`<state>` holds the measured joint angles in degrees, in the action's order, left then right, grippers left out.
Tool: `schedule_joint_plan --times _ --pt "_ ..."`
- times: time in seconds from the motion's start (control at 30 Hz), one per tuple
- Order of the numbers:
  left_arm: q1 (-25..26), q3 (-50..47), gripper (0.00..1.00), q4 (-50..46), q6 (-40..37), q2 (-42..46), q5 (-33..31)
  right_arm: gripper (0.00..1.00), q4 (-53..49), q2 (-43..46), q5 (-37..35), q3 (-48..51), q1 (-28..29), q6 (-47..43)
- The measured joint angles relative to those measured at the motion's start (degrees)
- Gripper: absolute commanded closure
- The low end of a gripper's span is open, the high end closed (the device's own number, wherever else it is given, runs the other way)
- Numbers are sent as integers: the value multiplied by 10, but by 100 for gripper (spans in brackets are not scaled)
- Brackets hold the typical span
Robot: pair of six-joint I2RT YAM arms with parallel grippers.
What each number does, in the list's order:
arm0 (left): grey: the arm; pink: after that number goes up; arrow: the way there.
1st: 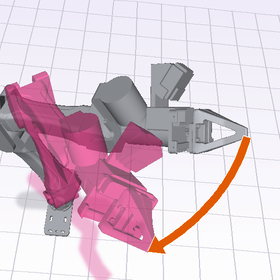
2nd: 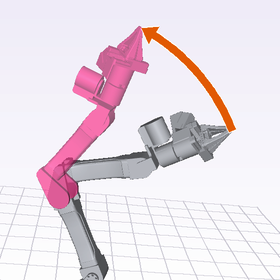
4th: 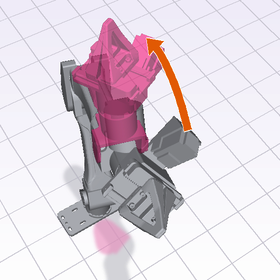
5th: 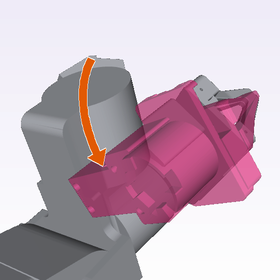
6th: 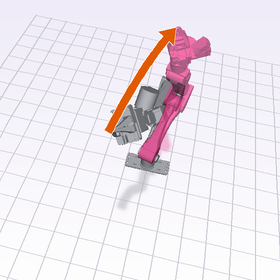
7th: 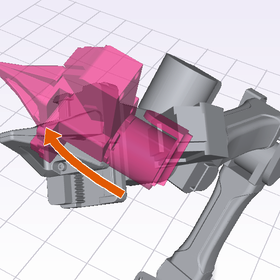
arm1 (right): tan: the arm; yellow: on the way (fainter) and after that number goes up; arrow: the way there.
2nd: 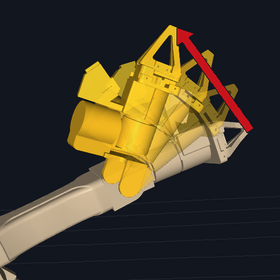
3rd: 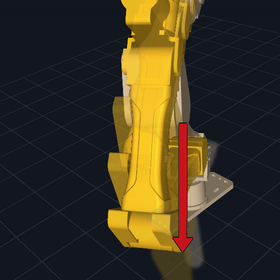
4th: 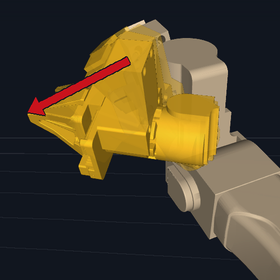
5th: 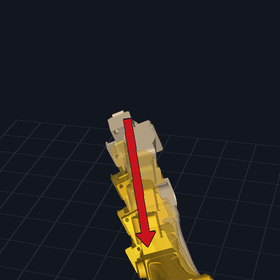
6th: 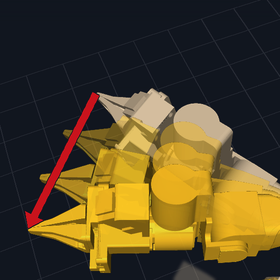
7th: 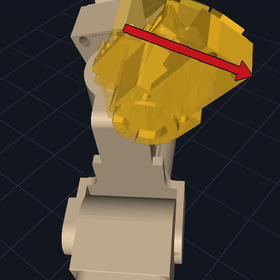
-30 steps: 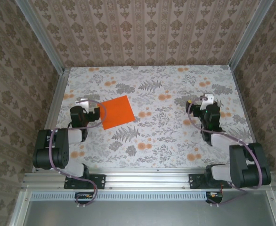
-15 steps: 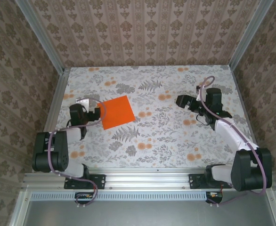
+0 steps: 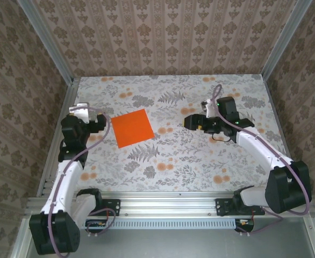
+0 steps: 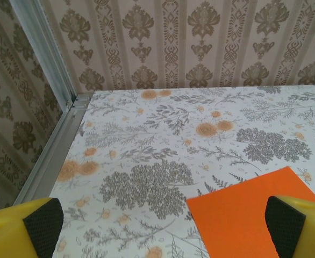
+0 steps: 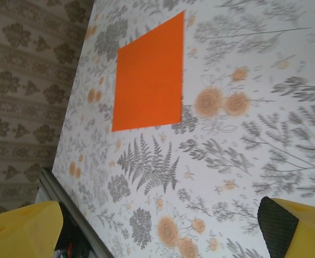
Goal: Fold a paper plane with a square sheet of paper (pick it up from the middle)
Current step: Move the square sheet of paper to the center of the table.
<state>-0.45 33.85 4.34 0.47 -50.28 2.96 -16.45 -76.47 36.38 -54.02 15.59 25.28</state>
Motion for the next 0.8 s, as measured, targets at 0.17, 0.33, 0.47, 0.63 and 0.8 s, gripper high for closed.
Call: schedule_joint_plan --times 0.17,0.33,0.47,0.63,0.8 --pt "0 46 0 -101 50 -20 1 11 -24 -60 -32 -59 83 -6" --pt "-9 95 0 -182 124 -35 -16 24 -39 -187 -64 -156 156 -2" --pt "-44 101 0 -226 179 -32 3 31 -56 -315 -78 -266 206 8" --pt "-57 90 0 -263 223 -10 42 33 -67 -454 -96 -403 248 33" --pt "-58 57 0 -285 257 53 59 33 -95 -540 -130 -514 270 50"
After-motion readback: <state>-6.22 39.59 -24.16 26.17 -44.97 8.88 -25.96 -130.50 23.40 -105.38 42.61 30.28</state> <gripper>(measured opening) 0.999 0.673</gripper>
